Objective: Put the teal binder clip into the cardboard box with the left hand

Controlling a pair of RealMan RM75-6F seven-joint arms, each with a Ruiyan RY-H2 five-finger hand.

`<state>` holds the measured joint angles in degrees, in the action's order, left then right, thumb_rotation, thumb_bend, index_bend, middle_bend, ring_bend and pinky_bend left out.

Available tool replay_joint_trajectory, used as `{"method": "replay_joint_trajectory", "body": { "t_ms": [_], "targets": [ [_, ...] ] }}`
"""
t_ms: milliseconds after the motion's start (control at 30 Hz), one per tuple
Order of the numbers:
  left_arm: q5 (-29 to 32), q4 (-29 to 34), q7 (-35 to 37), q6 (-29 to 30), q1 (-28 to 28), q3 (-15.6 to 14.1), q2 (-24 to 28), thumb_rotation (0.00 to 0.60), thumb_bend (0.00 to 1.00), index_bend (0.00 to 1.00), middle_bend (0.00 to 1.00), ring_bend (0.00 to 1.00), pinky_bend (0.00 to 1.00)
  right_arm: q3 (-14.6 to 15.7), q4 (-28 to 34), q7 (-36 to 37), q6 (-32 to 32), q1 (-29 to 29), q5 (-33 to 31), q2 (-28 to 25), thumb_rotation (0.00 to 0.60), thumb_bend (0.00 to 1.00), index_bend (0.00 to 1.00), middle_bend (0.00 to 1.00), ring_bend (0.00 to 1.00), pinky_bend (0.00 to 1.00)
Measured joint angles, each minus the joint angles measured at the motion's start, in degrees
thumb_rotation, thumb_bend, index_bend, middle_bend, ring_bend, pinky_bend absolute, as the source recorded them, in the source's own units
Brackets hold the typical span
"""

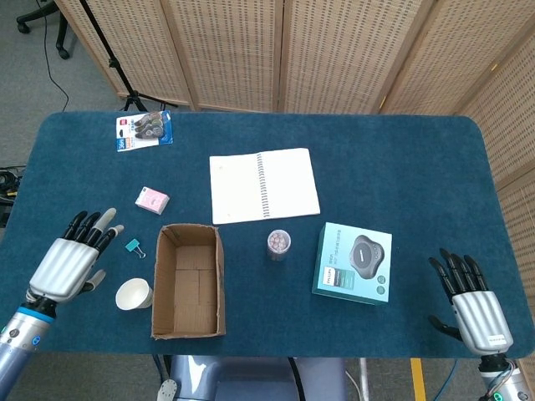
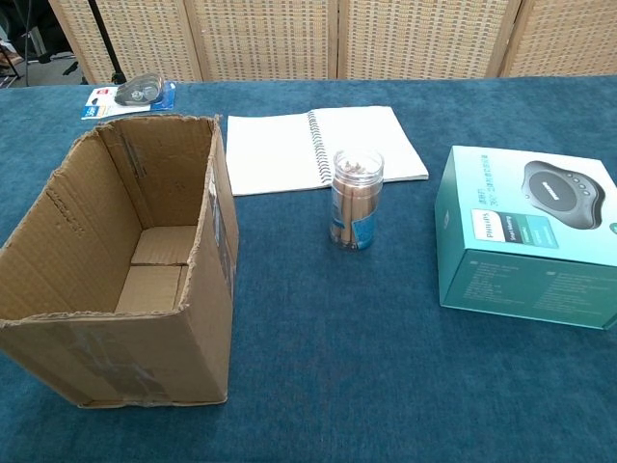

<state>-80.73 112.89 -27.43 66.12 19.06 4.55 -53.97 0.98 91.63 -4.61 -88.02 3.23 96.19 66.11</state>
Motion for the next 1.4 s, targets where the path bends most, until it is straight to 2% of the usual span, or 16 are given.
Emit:
{"method": "replay_joint_trajectory", "body": {
  "t_ms": [67, 200, 533, 833, 1067, 1400],
  "targets": [
    [2.8, 0.0, -1.4, -1.7, 1.2, 0.5, -0.1, 0.6, 0.28, 0.31, 0.0, 0.0, 0.0, 0.0, 0.0, 0.0, 0.0, 0.0, 0.0, 0.0, 0.6, 0.16, 0.02, 0.0, 0.0, 0.0],
    [8.7, -1.1, -4.7, -4.5, 3.8, 1.4, -1.3, 0.6, 0.29, 0.34, 0.0, 0.0, 0.0, -0.1, 0.0, 0.2, 0.1, 0.0, -0.2, 0.0, 0.6, 0.16, 0.02, 0.0, 0.0, 0.0],
    [19.3, -7.7, -11.2, -8.0, 9.1, 1.9, -7.4, 0.6, 0.31, 0.34, 0.0, 0.0, 0.0, -0.3, -0.1, 0.2, 0.3, 0.2, -0.6, 0.1, 0.6, 0.16, 0.02, 0.0, 0.0, 0.0],
    [26.5, -15.7, -13.3, -10.7, 12.7, 0.7, -13.9, 0.6, 0.32, 0.34, 0.0, 0.0, 0.0, -0.5, -0.3, 0.7, 0.4, 0.3, -0.8, 0.2, 0.6, 0.16, 0.02, 0.0, 0.0, 0.0],
    [28.0, -20.8, -13.6, -11.3, 14.2, -0.4, -17.2, 0.6, 0.32, 0.34, 0.0, 0.0, 0.0, -0.5, -0.3, 0.4, 0.6, 0.4, -1.0, 0.3, 0.6, 0.16, 0.02, 0.0, 0.0, 0.0],
    [21.0, -27.8, -8.5, -13.0, 15.3, -2.5, -20.5, 0.6, 0.32, 0.34, 0.0, 0.0, 0.0, -0.7, -0.6, 0.2, 0.5, 0.4, -1.1, 0.7, 0.6, 0.16, 0.02, 0.0, 0.0, 0.0]
  ]
}}
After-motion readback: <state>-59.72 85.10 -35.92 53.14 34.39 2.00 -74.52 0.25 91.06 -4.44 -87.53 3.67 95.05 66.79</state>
